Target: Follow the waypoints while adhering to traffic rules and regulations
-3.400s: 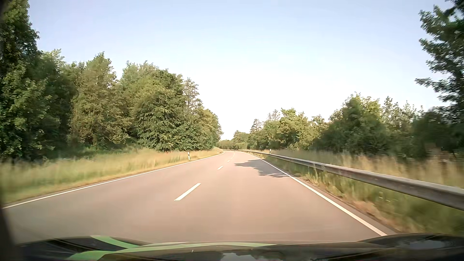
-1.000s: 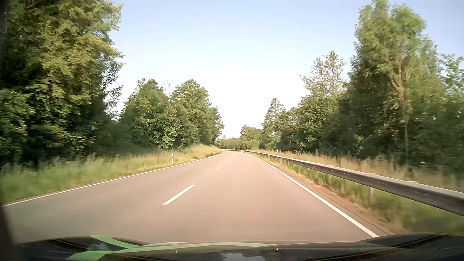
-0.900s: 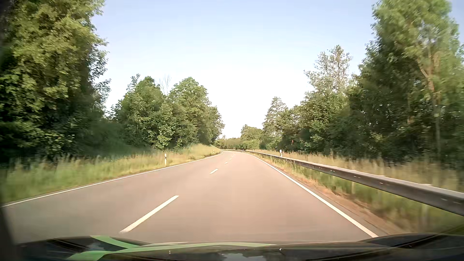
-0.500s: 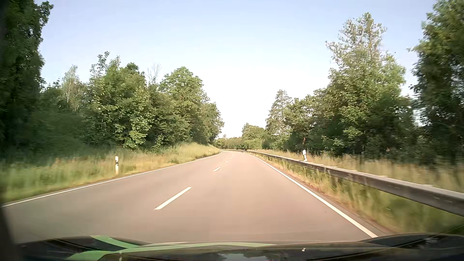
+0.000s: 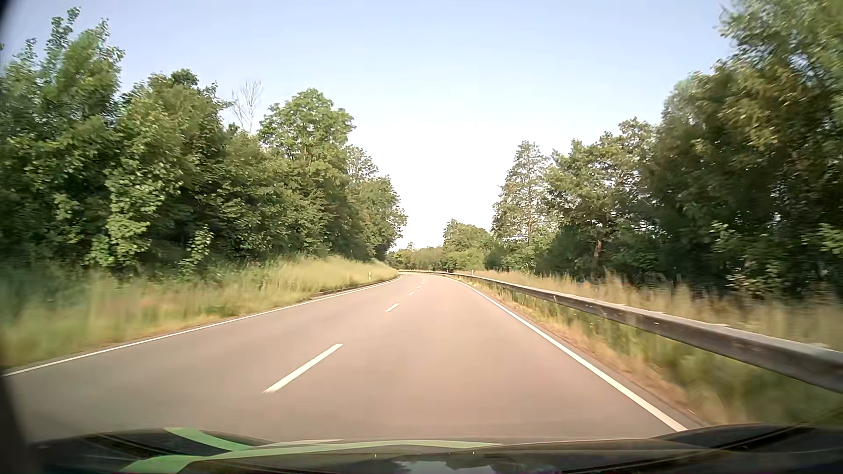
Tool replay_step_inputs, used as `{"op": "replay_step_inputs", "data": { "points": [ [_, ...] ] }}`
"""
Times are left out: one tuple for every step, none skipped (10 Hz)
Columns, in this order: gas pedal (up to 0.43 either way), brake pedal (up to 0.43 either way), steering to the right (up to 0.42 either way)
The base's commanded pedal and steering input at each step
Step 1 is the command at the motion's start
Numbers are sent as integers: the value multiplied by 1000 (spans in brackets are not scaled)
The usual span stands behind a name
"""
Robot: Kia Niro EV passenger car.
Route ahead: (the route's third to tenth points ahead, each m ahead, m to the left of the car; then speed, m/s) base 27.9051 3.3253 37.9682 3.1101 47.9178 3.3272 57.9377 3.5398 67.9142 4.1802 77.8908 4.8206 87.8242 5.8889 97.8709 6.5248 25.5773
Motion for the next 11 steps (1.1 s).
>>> {"op": "replay_step_inputs", "data": {
  "points": [
    [169, 0, -7],
    [169, 0, -8],
    [169, 0, -8],
    [169, 0, -8],
    [169, 0, -7],
    [169, 0, -8],
    [169, 0, -7],
    [177, 0, -7],
    [177, 0, -8],
    [177, 0, -7],
    [189, 0, -7]
  ]
}}
